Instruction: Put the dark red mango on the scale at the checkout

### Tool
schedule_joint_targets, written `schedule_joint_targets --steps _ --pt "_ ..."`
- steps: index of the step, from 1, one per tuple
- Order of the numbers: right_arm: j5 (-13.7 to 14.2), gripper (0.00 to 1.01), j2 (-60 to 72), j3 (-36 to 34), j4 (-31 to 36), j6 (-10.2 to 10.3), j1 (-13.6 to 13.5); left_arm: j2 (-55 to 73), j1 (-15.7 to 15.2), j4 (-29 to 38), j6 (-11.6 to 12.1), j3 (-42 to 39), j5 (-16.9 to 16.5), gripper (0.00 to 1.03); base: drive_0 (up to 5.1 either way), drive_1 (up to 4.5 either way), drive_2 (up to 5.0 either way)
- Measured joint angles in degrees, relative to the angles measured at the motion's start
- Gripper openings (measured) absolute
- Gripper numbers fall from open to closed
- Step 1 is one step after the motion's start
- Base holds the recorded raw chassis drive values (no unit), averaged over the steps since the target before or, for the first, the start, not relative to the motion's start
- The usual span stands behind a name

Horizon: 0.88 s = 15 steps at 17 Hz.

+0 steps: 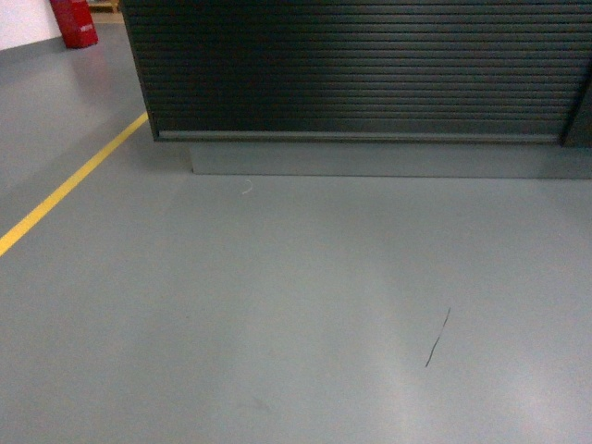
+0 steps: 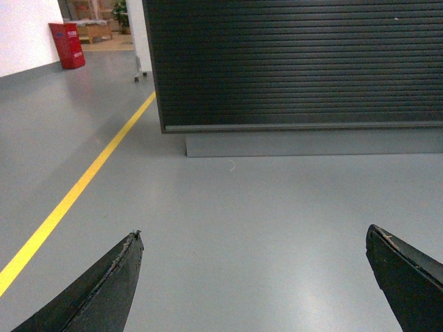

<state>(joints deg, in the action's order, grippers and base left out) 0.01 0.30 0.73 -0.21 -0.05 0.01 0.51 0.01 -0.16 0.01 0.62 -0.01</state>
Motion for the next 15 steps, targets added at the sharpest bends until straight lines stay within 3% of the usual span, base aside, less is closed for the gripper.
schedule_joint_targets --steps 15 --pt "0.0 0.98 0.0 0.0 -0.1 0.0 0.0 0.0 0.0 -0.2 0.0 0.0 0.0 0.98 0.1 3.11 -3.0"
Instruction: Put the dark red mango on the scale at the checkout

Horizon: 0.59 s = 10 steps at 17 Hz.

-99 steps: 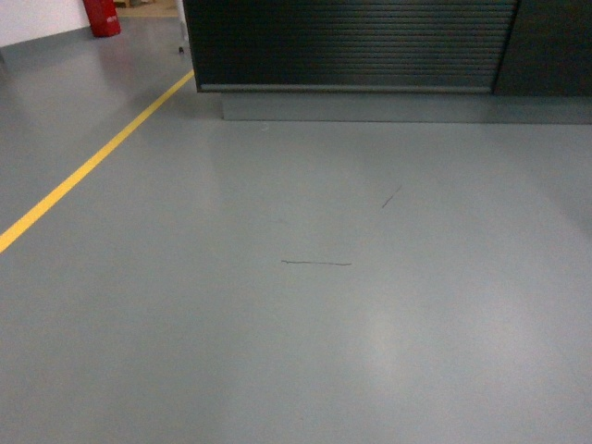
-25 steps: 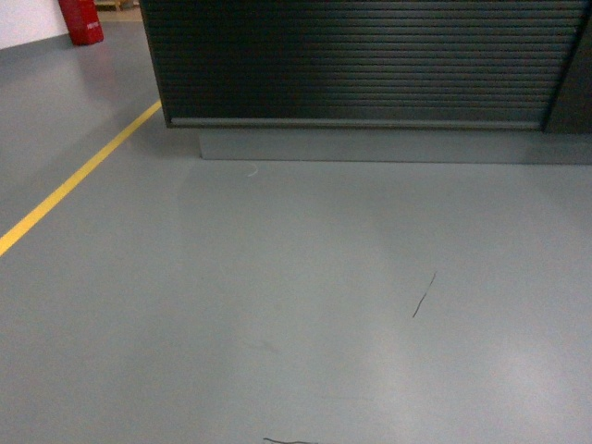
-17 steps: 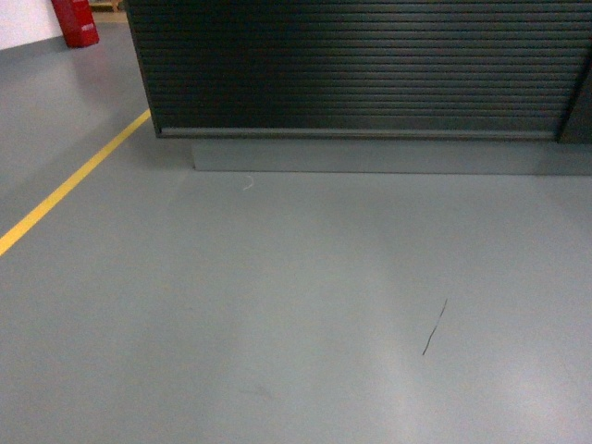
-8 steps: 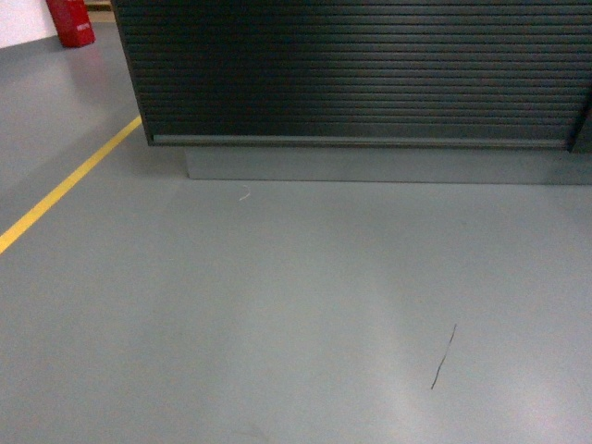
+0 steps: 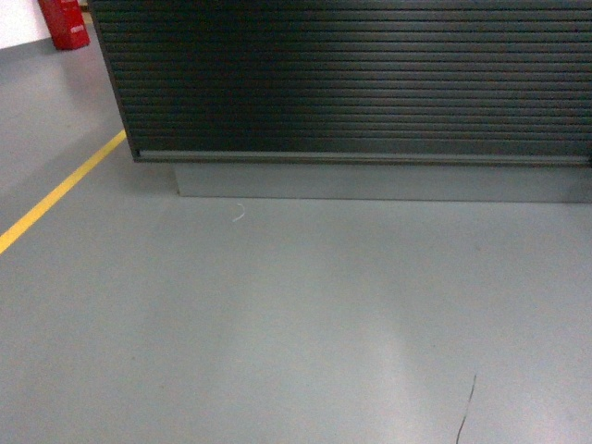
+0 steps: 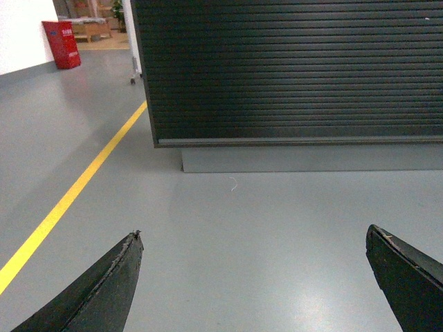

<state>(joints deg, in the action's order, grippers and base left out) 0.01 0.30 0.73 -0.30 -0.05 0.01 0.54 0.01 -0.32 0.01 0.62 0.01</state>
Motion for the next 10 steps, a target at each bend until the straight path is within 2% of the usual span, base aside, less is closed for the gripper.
schedule_joint_targets --steps 10 --pt "0.0 0.98 0.0 0.0 0.0 0.0 0.0 0.0 0.0 0.0 0.0 0.0 0.0 0.98 0.0 3.06 -3.1"
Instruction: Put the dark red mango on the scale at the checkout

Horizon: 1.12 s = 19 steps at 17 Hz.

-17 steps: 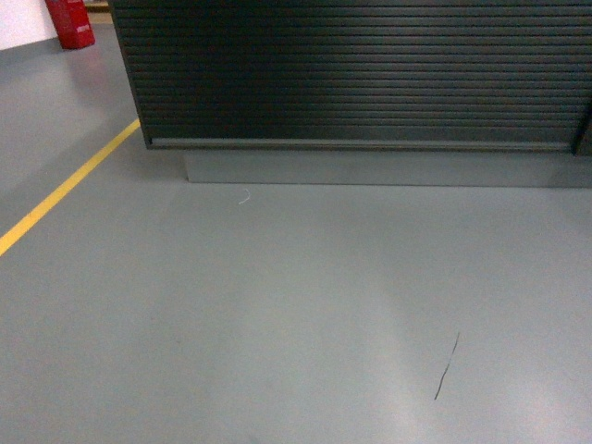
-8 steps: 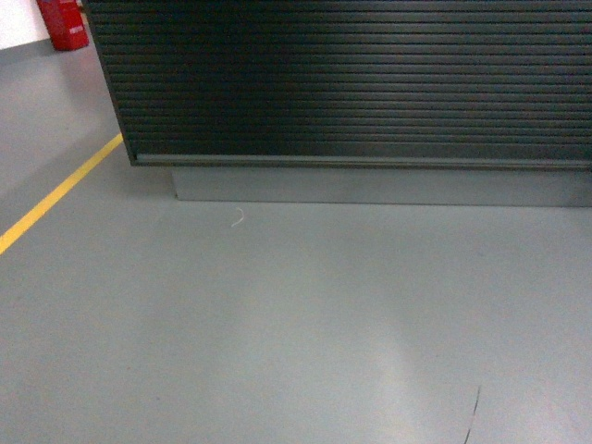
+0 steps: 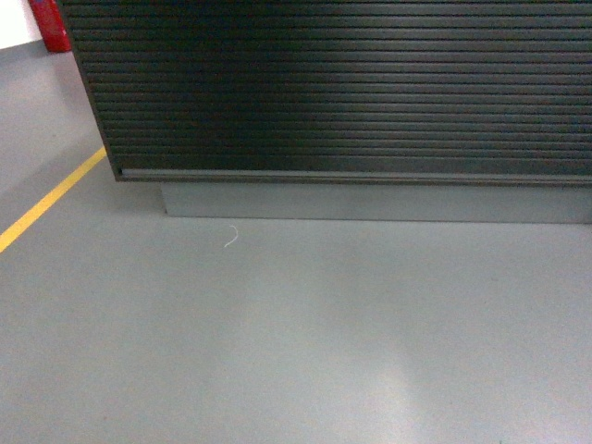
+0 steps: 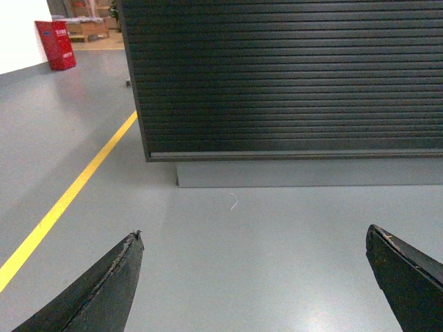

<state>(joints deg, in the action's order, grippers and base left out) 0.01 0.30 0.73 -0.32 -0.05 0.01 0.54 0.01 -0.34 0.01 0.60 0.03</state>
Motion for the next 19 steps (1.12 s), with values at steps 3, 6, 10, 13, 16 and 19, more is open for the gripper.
schedule_joint_targets --steps 3,6,10,13,16,19 --pt "0.0 0.98 0.0 0.0 0.0 0.0 0.0 0.0 0.0 0.1 0.0 0.0 0.0 0.98 0.0 3.05 -3.1" --pt "0.0 0.98 0.0 0.0 0.0 0.0 0.0 0.0 0.0 0.1 0.0 0.0 0.0 0.98 0.0 3.06 -3.1" --pt "0.0 0.98 0.0 0.0 0.1 0.0 0.0 0.0 0.0 0.2 0.0 0.0 0.0 0.98 -0.1 2.96 -3.1" --pt "0.0 0.98 0.0 0.0 0.1 0.0 0.0 0.0 0.0 0.1 0.0 0.0 0.0 0.98 0.0 3.04 -3.0" --pt "0.0 0.98 0.0 0.0 0.0 0.0 0.0 0.0 0.0 0.2 0.0 0.0 0.0 0.98 0.1 3.11 -3.0" --pt "0.0 0.98 0.0 0.0 0.0 0.0 0.0 0.0 0.0 0.1 0.0 0.0 0.0 0.98 0.0 3.05 -3.0"
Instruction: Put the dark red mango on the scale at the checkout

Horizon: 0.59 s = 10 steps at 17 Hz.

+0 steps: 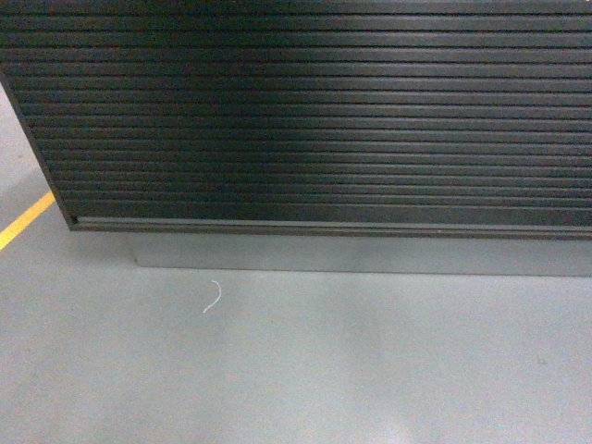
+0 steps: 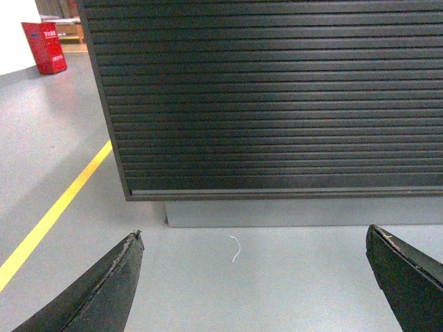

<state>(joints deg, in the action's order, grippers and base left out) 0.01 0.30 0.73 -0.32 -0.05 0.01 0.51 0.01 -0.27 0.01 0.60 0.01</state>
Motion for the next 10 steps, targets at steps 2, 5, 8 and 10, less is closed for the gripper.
schedule_joint_targets --steps 2,5,8,10 --pt "0.0 0.98 0.0 0.0 0.1 0.0 0.0 0.0 0.0 0.1 0.0 0.0 0.0 0.98 0.0 3.06 -3.0" --pt "0.0 0.98 0.0 0.0 0.1 0.0 0.0 0.0 0.0 0.1 0.0 0.0 0.0 0.98 0.0 2.99 -3.1" --pt "0.0 0.98 0.0 0.0 0.0 0.0 0.0 0.0 0.0 0.1 0.0 0.0 0.0 0.98 -0.1 2.94 -3.1" --pt "0.0 0.98 0.0 0.0 0.1 0.0 0.0 0.0 0.0 0.1 0.0 0.0 0.0 0.98 -0.1 2.9 -3.1"
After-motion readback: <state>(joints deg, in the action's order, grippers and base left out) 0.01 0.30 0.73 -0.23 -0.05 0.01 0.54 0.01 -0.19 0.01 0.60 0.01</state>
